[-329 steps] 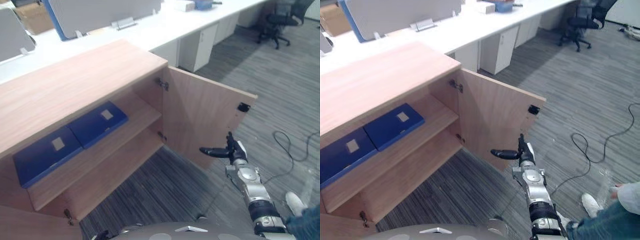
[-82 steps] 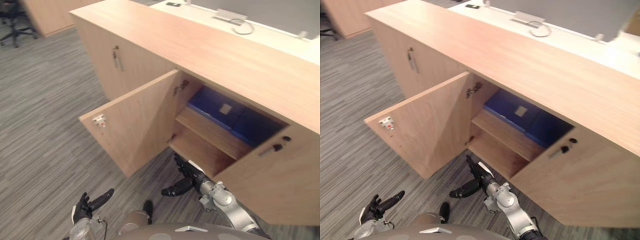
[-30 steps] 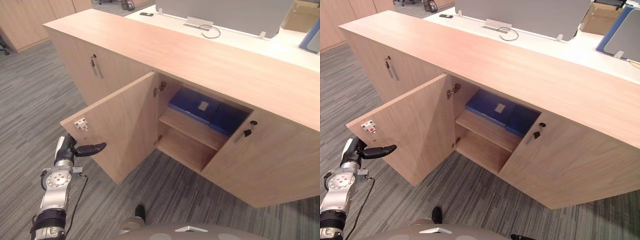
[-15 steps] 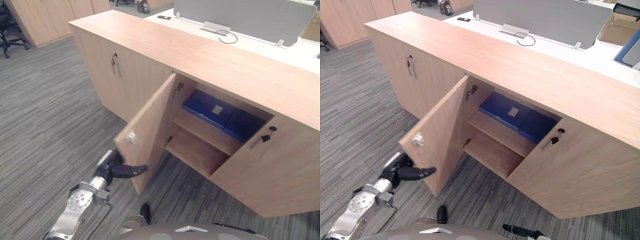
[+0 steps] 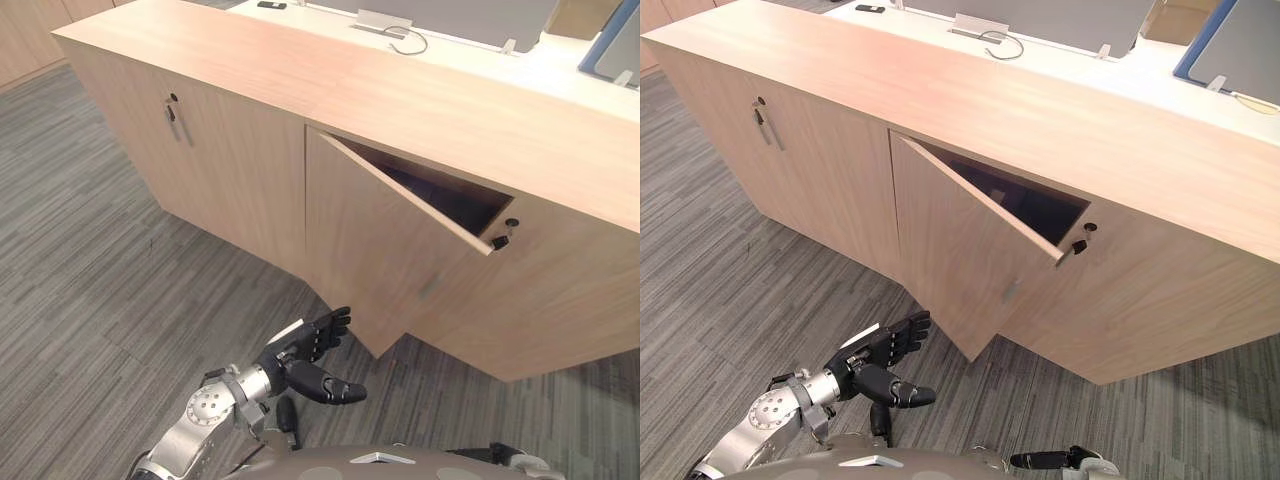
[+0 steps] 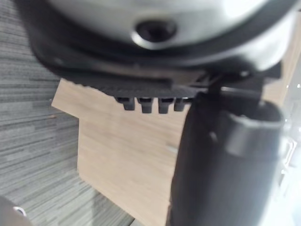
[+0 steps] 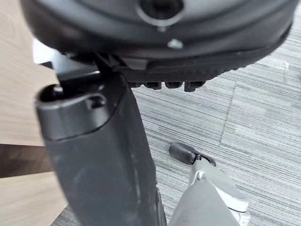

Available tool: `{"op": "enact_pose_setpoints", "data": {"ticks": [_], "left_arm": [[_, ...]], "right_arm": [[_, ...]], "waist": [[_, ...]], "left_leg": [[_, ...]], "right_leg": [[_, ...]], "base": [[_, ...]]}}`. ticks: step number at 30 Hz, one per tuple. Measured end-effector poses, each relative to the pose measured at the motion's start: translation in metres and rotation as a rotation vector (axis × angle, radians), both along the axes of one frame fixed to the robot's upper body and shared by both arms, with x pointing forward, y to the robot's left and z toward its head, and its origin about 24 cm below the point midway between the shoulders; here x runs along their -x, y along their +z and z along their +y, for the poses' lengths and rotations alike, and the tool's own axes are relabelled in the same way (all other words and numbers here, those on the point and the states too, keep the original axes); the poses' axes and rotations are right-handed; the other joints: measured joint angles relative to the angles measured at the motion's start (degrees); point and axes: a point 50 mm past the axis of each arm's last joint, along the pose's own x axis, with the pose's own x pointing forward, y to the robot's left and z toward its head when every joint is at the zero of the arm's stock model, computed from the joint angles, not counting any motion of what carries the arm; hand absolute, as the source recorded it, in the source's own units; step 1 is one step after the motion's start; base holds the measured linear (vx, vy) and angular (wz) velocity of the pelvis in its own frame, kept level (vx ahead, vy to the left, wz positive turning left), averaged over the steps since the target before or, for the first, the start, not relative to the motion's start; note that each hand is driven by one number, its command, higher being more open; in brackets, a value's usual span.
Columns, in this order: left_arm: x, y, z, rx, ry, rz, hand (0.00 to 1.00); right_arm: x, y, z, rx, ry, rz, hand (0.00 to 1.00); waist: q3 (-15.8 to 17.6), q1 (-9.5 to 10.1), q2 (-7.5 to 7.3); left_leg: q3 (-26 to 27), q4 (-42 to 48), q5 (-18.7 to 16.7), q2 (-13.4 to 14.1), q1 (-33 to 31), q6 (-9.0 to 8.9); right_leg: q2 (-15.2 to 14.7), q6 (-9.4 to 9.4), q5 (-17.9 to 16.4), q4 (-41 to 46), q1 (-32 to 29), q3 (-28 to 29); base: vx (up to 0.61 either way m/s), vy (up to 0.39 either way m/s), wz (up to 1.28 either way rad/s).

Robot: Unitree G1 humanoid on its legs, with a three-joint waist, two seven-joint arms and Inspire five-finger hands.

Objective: Walk over to the cabinet, pick up the folder, carry it to the office cabinet, place the folder inside the office cabinet, then close the office cabinet door

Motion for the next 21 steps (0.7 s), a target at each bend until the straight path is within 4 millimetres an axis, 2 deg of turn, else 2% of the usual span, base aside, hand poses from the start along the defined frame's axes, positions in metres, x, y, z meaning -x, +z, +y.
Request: {"op": "enact_pose_setpoints", "data": {"ticks": [1, 3, 4, 8, 10, 13, 15, 16, 17, 18, 19, 21], "left_arm": [[0.0, 0.0, 0.001, 0.0, 0.003, 0.0, 1.0], [0.0, -0.002, 0.003, -0.007, 0.023, 0.01, 1.0], [0.0, -0.005, 0.004, -0.006, 0.036, 0.022, 1.0], [0.011, -0.032, 0.007, -0.014, 0.118, 0.159, 1.0], [0.018, -0.047, 0.012, -0.033, 0.164, 0.236, 1.0], [0.029, -0.071, 0.029, -0.111, 0.28, 0.342, 1.0], [0.037, -0.084, 0.045, -0.173, 0.376, 0.409, 1.0], [0.041, -0.09, 0.054, -0.194, 0.451, 0.438, 1.0], [0.044, -0.094, 0.058, -0.199, 0.497, 0.458, 1.0], [0.049, -0.099, 0.063, -0.191, 0.596, 0.497, 1.0], [0.053, -0.103, 0.069, -0.18, 0.704, 0.523, 1.0], [0.056, -0.105, 0.074, -0.171, 0.841, 0.542, 1.0]], "right_arm": [[0.0, 0.0, 0.001, -0.001, 0.002, 0.0, 1.0], [-0.005, -0.002, 0.007, -0.006, 0.018, -0.009, 1.0], [-0.005, -0.002, 0.008, -0.01, 0.017, -0.01, 1.0], [-0.001, -0.006, 0.016, -0.029, 0.012, -0.004, 1.0], [0.003, -0.007, 0.02, -0.036, -0.001, 0.002, 1.0], [0.003, -0.01, 0.03, -0.046, -0.016, -0.014, 1.0], [-0.001, -0.012, 0.04, -0.06, 0.022, -0.018, 1.0], [-0.005, -0.013, 0.045, -0.064, 0.046, -0.024, 1.0], [-0.006, -0.013, 0.047, -0.065, 0.046, -0.029, 1.0], [-0.008, -0.013, 0.049, -0.057, 0.072, -0.031, 1.0], [-0.013, -0.013, 0.053, -0.045, 0.103, -0.039, 1.0], [-0.022, -0.012, 0.061, -0.033, 0.114, -0.073, 1.0]], "waist": [[-0.02, -0.03, 0.03], [-0.21, -0.1, -0.37], [-0.37, -0.07, -0.23], [-1.78, -0.29, 0.41], [-2.62, -0.38, 1.2], [-2.8, -0.49, 1.39], [-2.62, -0.57, 0.84], [-2.42, -0.54, 0.79], [-2.23, -0.29, 1.06], [-1.78, 0.0, 1.93], [-1.41, 0.37, 2.58], [-0.29, 1.66, 2.99]], "left_leg": [[0.01, 0.0, -0.07, 0.0, 0.0, -0.06], [0.05, 0.04, -0.34, -0.21, 0.01, -0.42], [0.06, 0.05, -0.32, -0.04, 0.02, -0.4], [0.17, 0.09, -0.99, 1.5, 0.19, -1.45], [0.16, 0.24, -1.3, 2.59, 0.51, -1.91], [0.61, 0.36, -1.8, 4.93, 2.12, -2.64], [1.0, 6.57, -5.27, 6.57, 0.08, -3.27], [1.17, 14.88, -9.2, 8.08, -2.81, -3.23], [0.97, 19.57, -11.21, 9.05, -4.41, -3.0], [-0.49, 27.62, -13.84, 10.67, -7.38, -2.81], [-4.14, 33.11, -14.63, 10.87, -9.89, -3.2], [-9.58, 37.14, -15.38, 9.92, -11.64, -4.39]], "right_leg": [[-0.01, 0.23, 0.14, -0.01, 0.01, 0.02], [-0.44, 3.29, 2.44, 0.05, 0.04, 0.13], [-0.24, 3.87, 2.81, 0.1, 0.11, 0.11], [1.33, 3.82, 2.93, -0.26, 0.25, 0.11], [2.31, 3.12, 3.47, 0.18, 0.33, 0.11], [3.98, 1.59, 5.17, 0.9, 0.56, 0.27], [4.42, 1.28, 6.03, 1.16, 0.62, 1.38], [4.54, 1.29, 6.08, 1.46, 0.77, 2.13], [4.83, 1.28, 6.07, 1.42, 1.08, 2.64], [5.77, 1.14, 5.94, 1.05, 1.55, 3.54], [6.03, 0.52, 5.54, -0.08, 1.76, 4.74], [6.13, -0.39, 4.65, -1.73, 1.56, 6.79]], "base": [[0.15, -0.033, 0.01], [0.14, -0.035, 0.02], [0.13, -0.049, -0.05], [0.13, -0.07, -0.09], [0.12, -0.06, -0.08], [0.07, -0.054, -0.15], [0.04, -0.015, -0.21], [0.01, 0.002, -0.29], [-0.03, 0.022, -0.43], [-0.07, 0.023, -0.49], [-0.08, 0.033, -0.52], [-0.1, 0.05, -0.7]]}}
